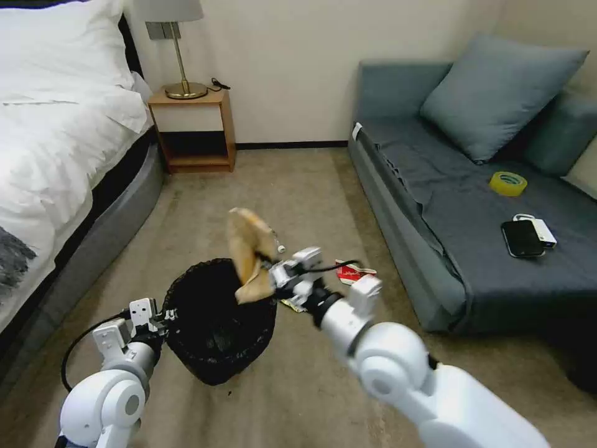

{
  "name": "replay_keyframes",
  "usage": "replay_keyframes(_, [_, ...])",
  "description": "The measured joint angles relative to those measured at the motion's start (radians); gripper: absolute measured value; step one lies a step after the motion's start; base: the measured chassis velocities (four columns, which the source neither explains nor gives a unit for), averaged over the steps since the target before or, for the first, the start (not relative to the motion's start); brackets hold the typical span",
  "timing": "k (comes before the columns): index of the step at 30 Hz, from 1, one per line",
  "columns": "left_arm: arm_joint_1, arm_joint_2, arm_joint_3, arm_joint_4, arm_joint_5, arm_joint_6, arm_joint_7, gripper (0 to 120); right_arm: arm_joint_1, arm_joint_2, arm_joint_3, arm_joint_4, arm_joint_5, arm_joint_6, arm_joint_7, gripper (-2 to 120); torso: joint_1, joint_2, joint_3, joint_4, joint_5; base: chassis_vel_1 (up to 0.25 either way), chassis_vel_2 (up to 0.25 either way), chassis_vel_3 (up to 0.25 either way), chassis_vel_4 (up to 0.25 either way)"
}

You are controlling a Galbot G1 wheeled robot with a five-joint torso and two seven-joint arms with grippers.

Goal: Pick up the trash bin, then pick up the garbage on the floor and place it into the trash bin.

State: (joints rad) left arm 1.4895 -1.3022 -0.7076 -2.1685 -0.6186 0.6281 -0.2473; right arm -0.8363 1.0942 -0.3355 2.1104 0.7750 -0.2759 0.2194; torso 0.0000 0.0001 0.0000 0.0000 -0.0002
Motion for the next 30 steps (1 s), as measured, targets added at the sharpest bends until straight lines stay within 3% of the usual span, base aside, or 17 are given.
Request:
replay_keyframes(5, [0.003,0.000,-0.009,-0.006,-0.007,0.000,0.002,3,0.039,0.072,-0.080,-0.076,-0.042,0.002,-0.008,0,0.000,0.000,0.000,0.0002,0.0000,0.000,0.000,0.000,0.000])
replay_keyframes(17, [0.002,-0.002,-0.019,-0.009,-0.022,0.000,0.009,3,0.030,0.108,-0.146,-0.158,-0.121,-0.007,-0.017,1,0.000,0.000,0.000,0.0000,0.0001,0.000,0.000,0.000,0.000])
replay_keyframes(30, [0.002,0.002,-0.029,-0.013,-0.033,-0.002,0.017,3,0.002,0.108,-0.145,-0.170,-0.164,-0.020,-0.029,47,0.000,0.000,0.000,0.0000,0.0002,0.000,0.000,0.000,0.000])
